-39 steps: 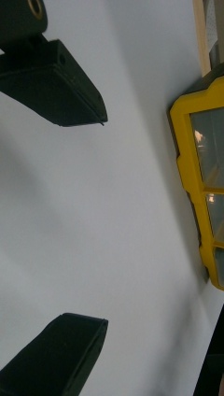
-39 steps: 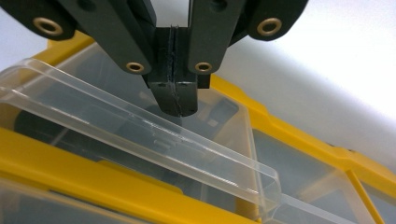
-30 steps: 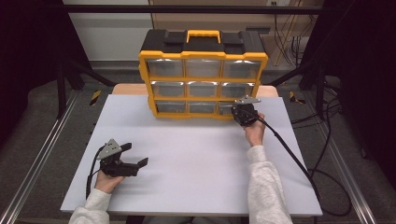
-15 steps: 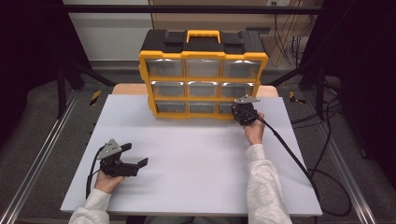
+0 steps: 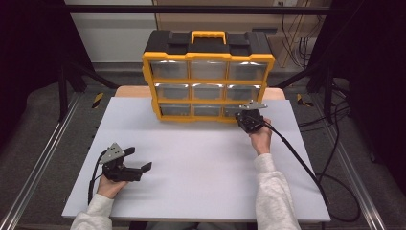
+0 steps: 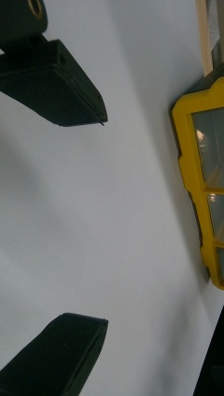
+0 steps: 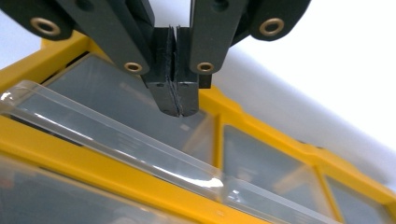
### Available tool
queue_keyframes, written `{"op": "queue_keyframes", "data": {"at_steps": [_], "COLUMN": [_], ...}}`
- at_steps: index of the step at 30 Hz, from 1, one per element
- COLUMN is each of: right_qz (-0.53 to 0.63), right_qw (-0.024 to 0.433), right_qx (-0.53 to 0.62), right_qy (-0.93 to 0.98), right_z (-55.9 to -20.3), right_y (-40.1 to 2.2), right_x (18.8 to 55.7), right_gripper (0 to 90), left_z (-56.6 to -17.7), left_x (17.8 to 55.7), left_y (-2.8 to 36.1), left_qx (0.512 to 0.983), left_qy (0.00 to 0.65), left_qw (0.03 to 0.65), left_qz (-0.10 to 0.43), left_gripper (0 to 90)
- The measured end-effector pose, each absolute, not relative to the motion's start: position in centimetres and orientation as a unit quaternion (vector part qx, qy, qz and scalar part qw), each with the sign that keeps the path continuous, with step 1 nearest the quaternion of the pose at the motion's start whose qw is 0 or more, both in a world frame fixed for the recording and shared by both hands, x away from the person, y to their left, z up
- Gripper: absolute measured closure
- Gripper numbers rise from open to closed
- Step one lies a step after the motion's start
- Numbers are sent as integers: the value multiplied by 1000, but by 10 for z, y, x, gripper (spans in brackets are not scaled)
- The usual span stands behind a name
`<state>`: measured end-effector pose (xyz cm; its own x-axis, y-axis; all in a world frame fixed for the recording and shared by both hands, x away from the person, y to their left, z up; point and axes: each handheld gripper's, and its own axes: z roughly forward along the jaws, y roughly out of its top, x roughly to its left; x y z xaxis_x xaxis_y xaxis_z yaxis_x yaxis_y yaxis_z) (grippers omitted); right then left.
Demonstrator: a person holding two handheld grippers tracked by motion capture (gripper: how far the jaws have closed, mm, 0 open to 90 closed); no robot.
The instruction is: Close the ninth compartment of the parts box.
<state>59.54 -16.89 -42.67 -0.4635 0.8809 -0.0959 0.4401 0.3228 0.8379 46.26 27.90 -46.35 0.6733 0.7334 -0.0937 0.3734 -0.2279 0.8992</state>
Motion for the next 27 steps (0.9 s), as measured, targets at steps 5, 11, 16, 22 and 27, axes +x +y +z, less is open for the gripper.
{"op": "queue_keyframes", "data": {"at_steps": [5,11,16,22,27], "right_qz": [398,421,442,460,465], "right_qw": [281,276,268,259,251], "right_qx": [420,402,395,389,380], "right_qy": [766,765,760,755,759], "right_z": [-418,-406,-400,-398,-400], "right_y": [-166,-164,-166,-174,-177], "right_x": [578,558,540,521,509], "right_gripper": [837,697,525,237,57], "left_z": [-464,-464,-464,-463,-463], "left_x": [463,462,462,462,462], "left_y": [279,279,279,279,280], "left_qx": [763,763,763,762,760], "left_qy": [363,363,364,364,365], "left_qw": [504,504,503,504,507], "left_qz": [178,179,179,180,179], "left_gripper": [20,20,20,20,20]}}
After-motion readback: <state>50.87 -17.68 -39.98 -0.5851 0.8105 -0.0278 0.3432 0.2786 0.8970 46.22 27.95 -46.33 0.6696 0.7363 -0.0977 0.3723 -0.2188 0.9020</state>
